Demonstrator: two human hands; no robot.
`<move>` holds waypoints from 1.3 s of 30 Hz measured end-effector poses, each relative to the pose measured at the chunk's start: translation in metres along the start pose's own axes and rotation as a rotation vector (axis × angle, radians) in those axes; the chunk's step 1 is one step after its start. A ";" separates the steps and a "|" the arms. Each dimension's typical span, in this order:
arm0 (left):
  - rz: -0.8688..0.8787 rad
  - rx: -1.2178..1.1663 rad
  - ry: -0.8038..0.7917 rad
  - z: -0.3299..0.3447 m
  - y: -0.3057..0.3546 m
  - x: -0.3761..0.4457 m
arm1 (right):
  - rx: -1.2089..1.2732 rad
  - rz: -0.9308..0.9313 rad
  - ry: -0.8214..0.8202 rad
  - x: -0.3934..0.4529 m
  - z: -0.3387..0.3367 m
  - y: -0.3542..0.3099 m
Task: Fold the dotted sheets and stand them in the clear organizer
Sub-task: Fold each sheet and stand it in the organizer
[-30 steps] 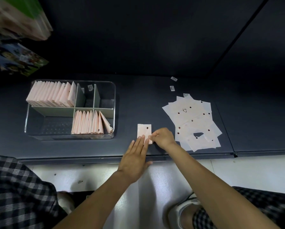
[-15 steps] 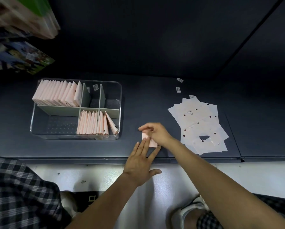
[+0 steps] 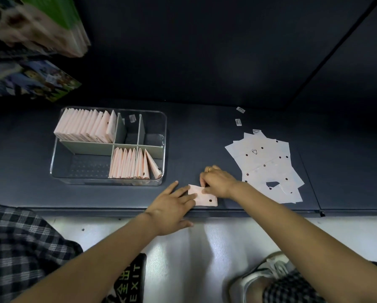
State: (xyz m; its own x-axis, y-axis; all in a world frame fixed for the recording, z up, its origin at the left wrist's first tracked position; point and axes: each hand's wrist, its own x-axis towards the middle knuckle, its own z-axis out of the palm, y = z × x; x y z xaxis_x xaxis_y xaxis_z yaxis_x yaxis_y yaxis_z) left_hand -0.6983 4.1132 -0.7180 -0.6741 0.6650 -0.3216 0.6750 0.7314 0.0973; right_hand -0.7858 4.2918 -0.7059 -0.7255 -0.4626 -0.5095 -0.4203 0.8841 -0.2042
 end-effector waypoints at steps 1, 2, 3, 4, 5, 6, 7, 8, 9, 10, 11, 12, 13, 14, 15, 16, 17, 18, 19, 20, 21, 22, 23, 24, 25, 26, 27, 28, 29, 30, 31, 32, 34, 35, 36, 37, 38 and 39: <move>0.032 0.004 -0.011 -0.007 -0.003 -0.003 | 0.032 0.033 -0.002 -0.004 0.004 -0.003; 0.061 -0.004 0.020 -0.015 -0.007 -0.007 | 0.063 0.068 0.000 -0.009 0.007 -0.006; 0.085 -0.006 0.104 -0.024 -0.012 -0.012 | 0.103 0.097 0.005 -0.014 0.011 -0.008; 0.091 0.010 0.217 -0.033 -0.017 -0.017 | 0.151 0.125 0.008 -0.019 0.014 -0.009; 0.067 0.030 0.333 -0.040 -0.024 -0.021 | 0.213 0.146 0.017 -0.023 0.016 -0.009; 0.015 0.033 0.436 -0.047 -0.032 -0.025 | 0.294 0.176 0.027 -0.028 0.017 -0.010; -0.052 0.026 0.500 -0.051 -0.041 -0.028 | 0.398 0.213 0.053 -0.032 0.017 -0.010; -0.114 0.028 0.529 -0.055 -0.050 -0.032 | 0.518 0.257 0.091 -0.036 0.016 -0.011; -0.164 0.033 0.521 -0.056 -0.058 -0.035 | 0.635 0.295 0.144 -0.040 0.013 -0.014; -0.209 0.037 0.478 -0.055 -0.065 -0.038 | 0.736 0.324 0.206 -0.042 0.011 -0.018; -0.246 0.038 0.413 -0.052 -0.071 -0.039 | 0.824 0.339 0.265 -0.044 0.007 -0.023; -0.266 0.039 0.351 -0.048 -0.075 -0.040 | 0.905 0.341 0.318 -0.044 0.004 -0.030; -0.272 0.042 0.301 -0.044 -0.079 -0.039 | 0.968 0.329 0.365 -0.044 -0.002 -0.039; -0.269 0.051 0.253 -0.041 -0.081 -0.039 | 1.011 0.311 0.407 -0.042 -0.007 -0.047; -0.258 0.072 0.202 -0.039 -0.082 -0.038 | 1.035 0.294 0.448 -0.041 -0.012 -0.056; -0.240 0.105 0.155 -0.037 -0.084 -0.038 | 1.045 0.277 0.484 -0.037 -0.018 -0.065; -0.219 0.146 0.121 -0.036 -0.086 -0.038 | 1.044 0.262 0.519 -0.034 -0.024 -0.074; -0.203 0.180 0.102 -0.035 -0.088 -0.040 | 1.030 0.245 0.552 -0.029 -0.029 -0.083; -0.197 0.203 0.095 -0.035 -0.090 -0.041 | 0.996 0.232 0.582 -0.024 -0.035 -0.093; -0.199 0.212 0.097 -0.035 -0.092 -0.044 | 0.937 0.222 0.612 -0.018 -0.039 -0.102; -0.205 0.210 0.104 -0.035 -0.094 -0.046 | 0.864 0.216 0.636 -0.013 -0.044 -0.111; -0.213 0.207 0.109 -0.035 -0.096 -0.048 | 0.787 0.209 0.653 -0.008 -0.047 -0.118; -0.217 0.202 0.112 -0.034 -0.098 -0.050 | 0.710 0.203 0.656 -0.003 -0.049 -0.126; -0.217 0.198 0.115 -0.033 -0.099 -0.052 | 0.634 0.192 0.650 0.001 -0.051 -0.132; -0.214 0.195 0.120 -0.032 -0.101 -0.054 | 0.559 0.182 0.632 0.005 -0.053 -0.137; -0.213 0.193 0.127 -0.031 -0.102 -0.056 | 0.494 0.177 0.610 0.010 -0.054 -0.141; -0.210 0.189 0.133 -0.030 -0.103 -0.058 | 0.436 0.185 0.584 0.013 -0.054 -0.144; -0.207 0.181 0.140 -0.030 -0.104 -0.060 | 0.386 0.201 0.561 0.018 -0.054 -0.147; -0.205 0.167 0.150 -0.030 -0.105 -0.061 | 0.346 0.224 0.540 0.022 -0.053 -0.150; -0.205 0.149 0.164 -0.030 -0.105 -0.062 | 0.326 0.250 0.522 0.026 -0.052 -0.152; -0.205 0.126 0.182 -0.030 -0.105 -0.062 | 0.326 0.280 0.502 0.029 -0.051 -0.154; -0.211 0.089 0.207 -0.031 -0.105 -0.063 | 0.339 0.312 0.482 0.032 -0.050 -0.156; -0.240 -0.025 0.303 -0.034 -0.104 -0.066 | 0.372 0.363 0.444 0.035 -0.048 -0.158; -0.254 -0.091 0.384 -0.036 -0.103 -0.066 | 0.387 0.370 0.430 0.037 -0.046 -0.159; -0.270 -0.150 0.467 -0.037 -0.103 -0.067 | 0.406 0.367 0.420 0.038 -0.044 -0.160; -0.289 -0.189 0.535 -0.039 -0.103 -0.067 | 0.430 0.357 0.410 0.039 -0.041 -0.160; -0.309 -0.209 0.563 -0.039 -0.103 -0.067 | 0.451 0.342 0.398 0.039 -0.038 -0.161; -0.322 -0.220 0.555 -0.038 -0.102 -0.066 | 0.467 0.322 0.385 0.040 -0.035 -0.162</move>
State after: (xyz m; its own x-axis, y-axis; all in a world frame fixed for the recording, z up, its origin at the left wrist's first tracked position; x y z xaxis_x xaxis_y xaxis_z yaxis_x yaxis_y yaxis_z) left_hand -0.7342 3.9999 -0.6704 -0.9253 0.3447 0.1585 0.3771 0.8808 0.2863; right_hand -0.7658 4.1284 -0.6640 -0.9533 -0.0858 -0.2897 0.0655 0.8773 -0.4755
